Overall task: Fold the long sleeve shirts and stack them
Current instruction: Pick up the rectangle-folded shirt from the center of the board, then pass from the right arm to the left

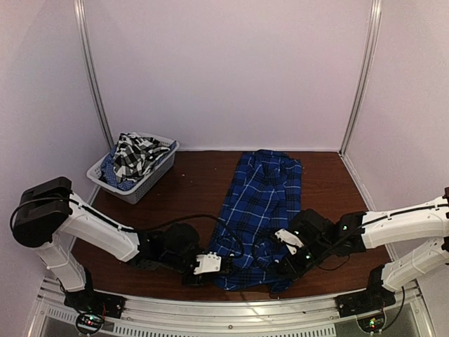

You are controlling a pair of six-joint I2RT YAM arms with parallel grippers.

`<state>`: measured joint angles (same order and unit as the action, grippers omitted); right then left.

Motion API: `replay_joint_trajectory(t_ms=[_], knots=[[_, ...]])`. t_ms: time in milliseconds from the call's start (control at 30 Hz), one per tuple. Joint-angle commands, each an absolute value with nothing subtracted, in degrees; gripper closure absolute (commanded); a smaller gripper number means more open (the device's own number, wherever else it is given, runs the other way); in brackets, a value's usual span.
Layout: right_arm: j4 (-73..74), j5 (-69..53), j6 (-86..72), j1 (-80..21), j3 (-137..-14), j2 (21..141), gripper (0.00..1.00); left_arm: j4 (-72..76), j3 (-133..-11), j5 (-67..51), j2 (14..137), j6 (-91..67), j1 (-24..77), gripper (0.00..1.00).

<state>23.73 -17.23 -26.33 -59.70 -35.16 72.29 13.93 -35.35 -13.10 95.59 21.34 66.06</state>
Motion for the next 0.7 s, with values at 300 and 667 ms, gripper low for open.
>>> replay_joint_trajectory(t_ms=[300,667], knots=[[19.5,-16.7,-27.4,-59.6,-31.9,68.6,0.64,6.4,-40.6,-20.0,93.9,10.7,63.2,1.00],[21.2,-10.5,-29.7,-66.6,-32.1,66.4,0.26,-1.0,-47.6,-25.2,96.4,5.5,57.3,1.00]])
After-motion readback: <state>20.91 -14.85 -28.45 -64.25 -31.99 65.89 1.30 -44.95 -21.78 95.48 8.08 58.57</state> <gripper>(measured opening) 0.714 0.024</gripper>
